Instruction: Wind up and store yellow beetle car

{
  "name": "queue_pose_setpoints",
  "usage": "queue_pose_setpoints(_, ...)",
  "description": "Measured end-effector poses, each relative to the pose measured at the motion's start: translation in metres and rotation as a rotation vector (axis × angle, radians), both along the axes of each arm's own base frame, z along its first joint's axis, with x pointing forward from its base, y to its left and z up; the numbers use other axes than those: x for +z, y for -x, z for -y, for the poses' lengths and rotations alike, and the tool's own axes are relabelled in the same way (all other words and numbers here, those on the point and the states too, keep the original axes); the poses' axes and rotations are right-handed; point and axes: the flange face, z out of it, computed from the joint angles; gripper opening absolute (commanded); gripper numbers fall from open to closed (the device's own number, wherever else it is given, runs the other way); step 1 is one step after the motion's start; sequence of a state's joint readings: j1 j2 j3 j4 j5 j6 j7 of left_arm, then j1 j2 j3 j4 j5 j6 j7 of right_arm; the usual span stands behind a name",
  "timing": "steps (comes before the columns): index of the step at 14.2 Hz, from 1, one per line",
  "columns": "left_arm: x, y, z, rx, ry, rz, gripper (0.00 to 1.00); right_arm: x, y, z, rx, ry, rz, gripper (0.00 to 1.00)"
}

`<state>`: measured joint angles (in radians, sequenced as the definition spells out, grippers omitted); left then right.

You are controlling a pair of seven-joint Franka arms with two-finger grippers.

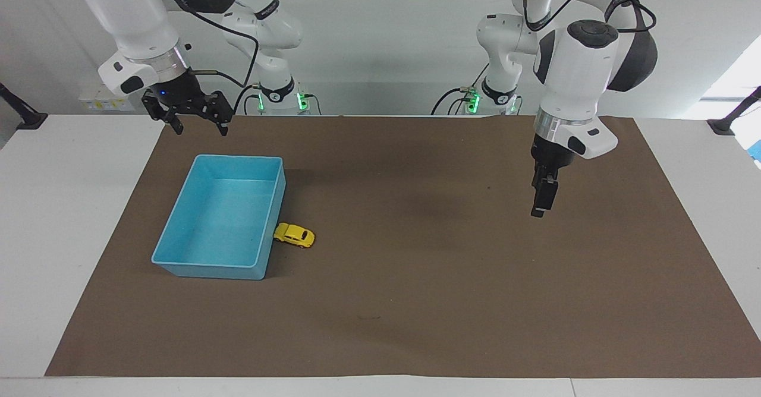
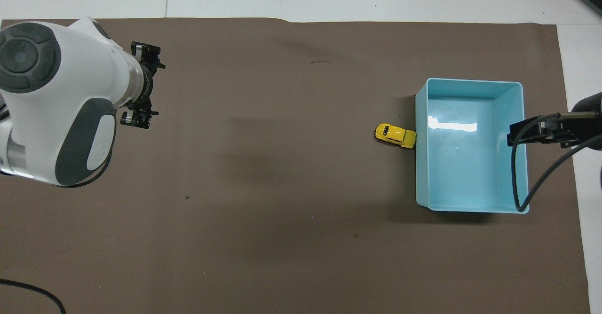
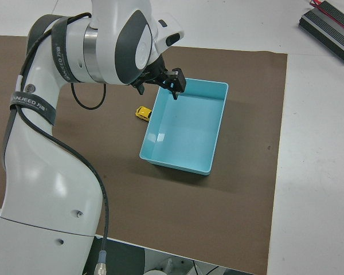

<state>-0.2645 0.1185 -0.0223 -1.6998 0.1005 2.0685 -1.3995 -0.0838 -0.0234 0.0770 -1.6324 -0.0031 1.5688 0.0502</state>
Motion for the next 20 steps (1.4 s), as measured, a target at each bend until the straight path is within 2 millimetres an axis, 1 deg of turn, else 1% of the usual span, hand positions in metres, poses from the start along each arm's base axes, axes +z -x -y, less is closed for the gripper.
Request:
queue_pose_setpoints(4,0.009,0.001,-0.01,-0.275,-0.078,0.006,1.0,0.0,0.0,0.0,0.0,0.0,0.0,1.0)
queue_pose_setpoints(5,0.01,0.001,-0.016,-0.347,-0.101,-0.001,1.0,0.0,0.0,0.0,0.0,0.0,0.0,1.0)
queue_pose_setpoints(8,0.016,0.004,-0.04,-0.587,-0.176,-0.037,1.0,0.0,0.0,0.0,0.0,0.0,0.0,1.0)
queue_pose_setpoints(11,0.017,0.004,-0.06,-0.793,-0.231,-0.07,1.0,0.0,0.0,0.001,-0.001,0.0,0.0,1.0)
queue_pose_setpoints(12,0.018,0.004,-0.071,-0.857,-0.248,-0.083,1.0,0.0,0.0,0.001,-0.002,0.0,0.0,1.0)
queue_pose_setpoints(15,0.023,0.007,-0.109,-0.978,-0.278,-0.117,1.0,0.001,-0.002,0.004,-0.008,0.0,0.02,1.0)
queue_pose_setpoints(18,0.031,0.014,-0.123,-1.055,-0.287,-0.14,1.0,0.002,-0.005,0.003,-0.005,0.0,0.046,1.0)
queue_pose_setpoints(20,0.042,0.023,-0.138,-1.102,-0.267,-0.141,1.0,-0.001,-0.007,-0.001,0.002,0.0,0.046,1.0)
